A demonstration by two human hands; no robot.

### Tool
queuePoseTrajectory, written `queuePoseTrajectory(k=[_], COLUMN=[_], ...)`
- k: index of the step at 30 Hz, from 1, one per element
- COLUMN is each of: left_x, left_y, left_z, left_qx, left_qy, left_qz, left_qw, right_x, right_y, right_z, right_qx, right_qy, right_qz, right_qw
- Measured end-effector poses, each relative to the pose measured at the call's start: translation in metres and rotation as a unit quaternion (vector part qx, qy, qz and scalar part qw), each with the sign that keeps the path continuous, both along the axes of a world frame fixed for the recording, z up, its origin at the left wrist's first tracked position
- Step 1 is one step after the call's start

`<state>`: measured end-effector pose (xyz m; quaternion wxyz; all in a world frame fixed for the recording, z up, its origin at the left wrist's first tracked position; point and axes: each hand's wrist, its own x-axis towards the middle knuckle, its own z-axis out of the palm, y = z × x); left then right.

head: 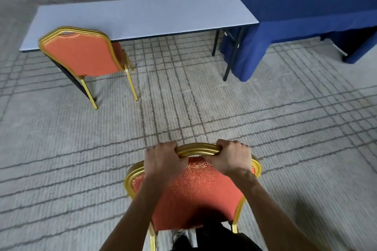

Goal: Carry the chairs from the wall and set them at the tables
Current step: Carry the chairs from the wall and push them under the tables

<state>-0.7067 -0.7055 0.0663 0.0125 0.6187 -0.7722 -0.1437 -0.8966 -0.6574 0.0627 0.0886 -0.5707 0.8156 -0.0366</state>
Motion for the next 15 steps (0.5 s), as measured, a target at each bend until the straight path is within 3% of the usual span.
queuePoseTrajectory(k=[15], left_x=[-0.039], left_y=[-0.232], left_z=[0.028], left_qx=[-0.108], left_qy=[0.034], left_qz=[0.112], left_qw=[0.987], right_x=[-0.053], right_y=[-0.27], right_z=[0.034], right_qx=[-0.102], right_qy=[-0.055], right_qz=[0.132], right_qw=[0.984])
